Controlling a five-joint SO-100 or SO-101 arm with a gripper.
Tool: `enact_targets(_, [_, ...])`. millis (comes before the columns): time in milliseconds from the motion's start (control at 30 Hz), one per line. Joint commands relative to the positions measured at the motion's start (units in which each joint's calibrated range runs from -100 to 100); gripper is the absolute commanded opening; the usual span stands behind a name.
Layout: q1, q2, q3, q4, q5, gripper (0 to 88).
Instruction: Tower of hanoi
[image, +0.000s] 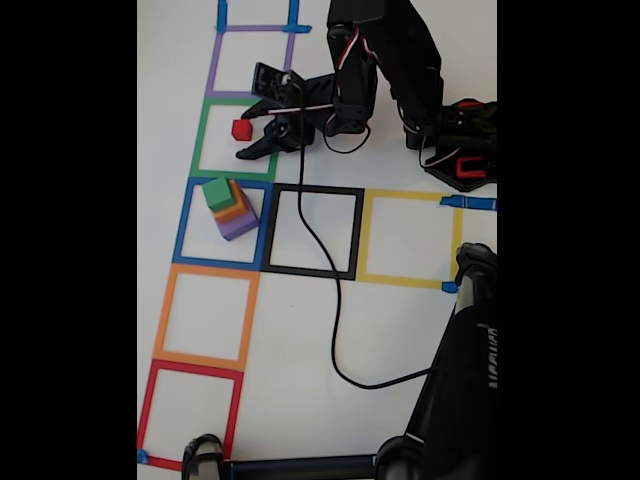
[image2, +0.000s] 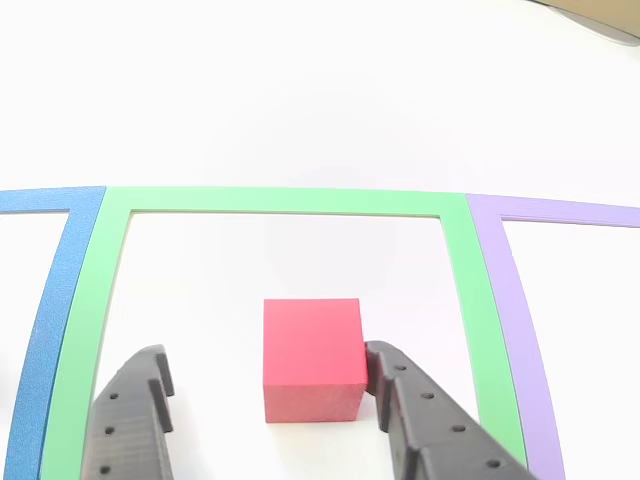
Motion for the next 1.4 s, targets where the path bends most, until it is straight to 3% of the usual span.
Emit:
enact_targets(0, [-0.6,-0.3,-0.9,-1.3,0.4,16.9])
enact_targets(1067, [-0.1,-2.0,-2.8,1.7,0.4,5.0])
enact_targets(1367, [-1.6,-17.7,-3.6,18.3,0.4,4.7])
